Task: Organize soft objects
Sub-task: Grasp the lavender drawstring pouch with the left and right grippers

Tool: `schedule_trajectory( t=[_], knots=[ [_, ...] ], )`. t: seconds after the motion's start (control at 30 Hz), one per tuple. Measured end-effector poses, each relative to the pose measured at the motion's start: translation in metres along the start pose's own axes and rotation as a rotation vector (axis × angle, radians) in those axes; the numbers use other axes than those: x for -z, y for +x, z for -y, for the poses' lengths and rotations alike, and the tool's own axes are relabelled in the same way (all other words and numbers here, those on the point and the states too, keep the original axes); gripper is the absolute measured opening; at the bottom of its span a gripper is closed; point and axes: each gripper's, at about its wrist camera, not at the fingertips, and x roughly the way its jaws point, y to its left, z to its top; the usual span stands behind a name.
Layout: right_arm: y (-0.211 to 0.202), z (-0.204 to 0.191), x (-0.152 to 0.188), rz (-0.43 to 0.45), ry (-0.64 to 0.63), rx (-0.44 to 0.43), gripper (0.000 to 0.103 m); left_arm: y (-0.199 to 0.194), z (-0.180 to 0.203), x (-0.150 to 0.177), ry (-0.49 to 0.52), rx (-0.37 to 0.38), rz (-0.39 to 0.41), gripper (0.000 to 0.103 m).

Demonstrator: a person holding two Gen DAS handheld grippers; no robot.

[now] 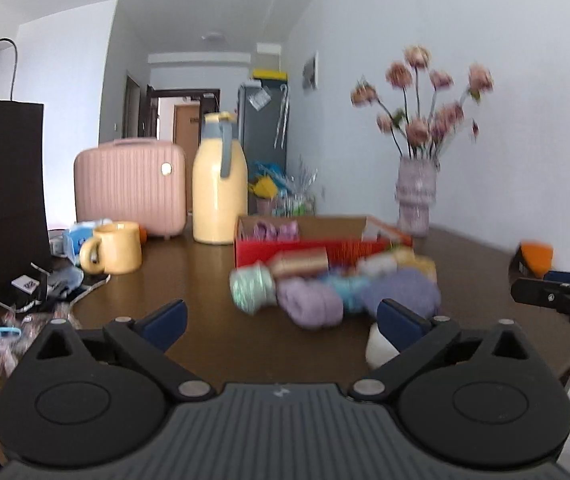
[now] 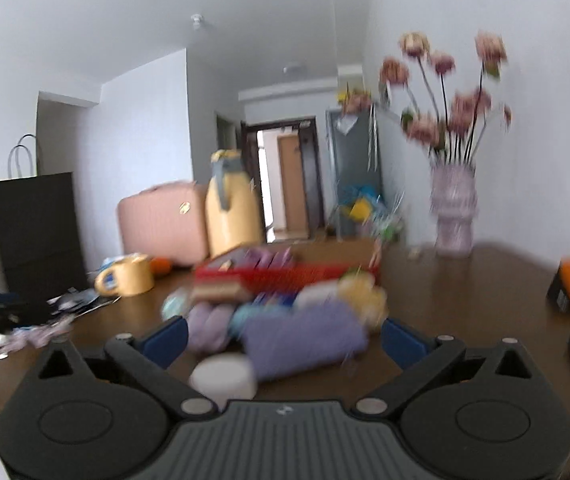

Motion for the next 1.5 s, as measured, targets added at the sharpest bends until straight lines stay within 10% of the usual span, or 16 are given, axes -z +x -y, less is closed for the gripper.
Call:
schedule_trajectory(
  t=[0.5, 0.73, 1.07, 1.3, 1.5],
  knots=[
    [0.032, 0.028, 0.02, -0.099, 0.042, 0.067, 0.102, 0.05, 0.045, 0.014, 0.031, 0.131, -0.092, 0.103],
    [0.092, 0.07, -0.007, -0.163, 0.138, -0.009, 0.094, 0.134, 0.056, -0.012, -0.158, 0.193, -0.218, 0.068],
    [0.207, 0.113, -0.019, -0.307, 0.242, -0.085, 0.083, 0.22, 0.058, -0.009, -0.334, 0.243, -0.393, 0.069],
    [0.227, 0.116, -0.007, -0.378, 0.348, -0.131, 0.026, 0.23, 0.052, -0.007, -0.399, 0.313, -0.394, 0.022],
    [0.192, 0.099, -0.025, -0.306, 0.321, -0.129, 0.005, 0.2, 0.048, -0.032, -0.378, 0.366, -0.295, 0.014]
  ],
)
